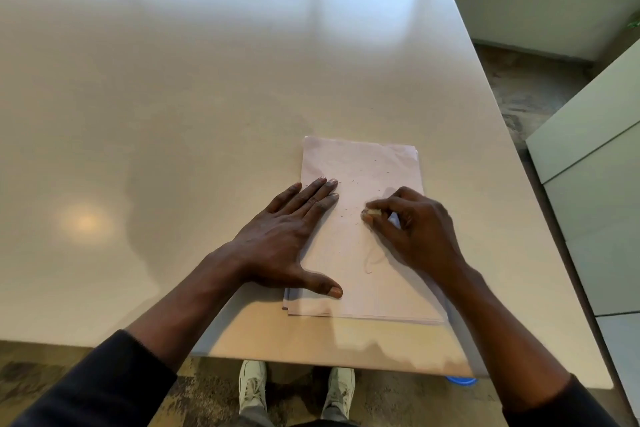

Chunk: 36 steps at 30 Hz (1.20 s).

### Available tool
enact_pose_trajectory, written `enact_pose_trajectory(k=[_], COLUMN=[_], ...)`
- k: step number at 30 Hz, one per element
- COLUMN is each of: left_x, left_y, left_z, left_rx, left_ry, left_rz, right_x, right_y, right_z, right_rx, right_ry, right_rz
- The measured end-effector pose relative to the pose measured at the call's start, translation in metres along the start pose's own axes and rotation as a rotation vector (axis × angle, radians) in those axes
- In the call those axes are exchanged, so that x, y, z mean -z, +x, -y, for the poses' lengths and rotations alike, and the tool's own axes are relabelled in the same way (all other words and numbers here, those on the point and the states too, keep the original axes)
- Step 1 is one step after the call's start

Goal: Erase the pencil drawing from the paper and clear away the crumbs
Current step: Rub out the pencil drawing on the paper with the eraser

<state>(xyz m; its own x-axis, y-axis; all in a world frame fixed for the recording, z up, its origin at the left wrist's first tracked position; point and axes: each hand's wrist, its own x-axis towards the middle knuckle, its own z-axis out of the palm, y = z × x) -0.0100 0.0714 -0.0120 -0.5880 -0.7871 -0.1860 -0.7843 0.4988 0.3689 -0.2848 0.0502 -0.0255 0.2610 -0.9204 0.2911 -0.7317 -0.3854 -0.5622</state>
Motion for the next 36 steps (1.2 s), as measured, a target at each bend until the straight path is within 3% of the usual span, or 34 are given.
enact_pose_trajectory(k=[7,17,27,36], left_x=[0.001,0.000,0.000,0.000], left_y=[-0.001,0.000,-0.001,0.000], left_z=[-0.002,0.000,0.000,0.001], left_rx=[0.004,0.002,-0.002,0.001], left_ry=[0.018,0.011,0.033,0.015], left_rz=[-0.013,0.003,0.001,0.006], right_x=[0.007,0.002,0.006,0.001], right_y=[0.020,-0.012,0.007,-0.020], right_z=[-0.017,0.001,-0.016,0.005], right_rx=[-0.117,0.095,-0.099,0.070], right_ry=[-0.028,0.108,0.033,0.114], right_rz=[-0.075,0.126,-0.075,0.093])
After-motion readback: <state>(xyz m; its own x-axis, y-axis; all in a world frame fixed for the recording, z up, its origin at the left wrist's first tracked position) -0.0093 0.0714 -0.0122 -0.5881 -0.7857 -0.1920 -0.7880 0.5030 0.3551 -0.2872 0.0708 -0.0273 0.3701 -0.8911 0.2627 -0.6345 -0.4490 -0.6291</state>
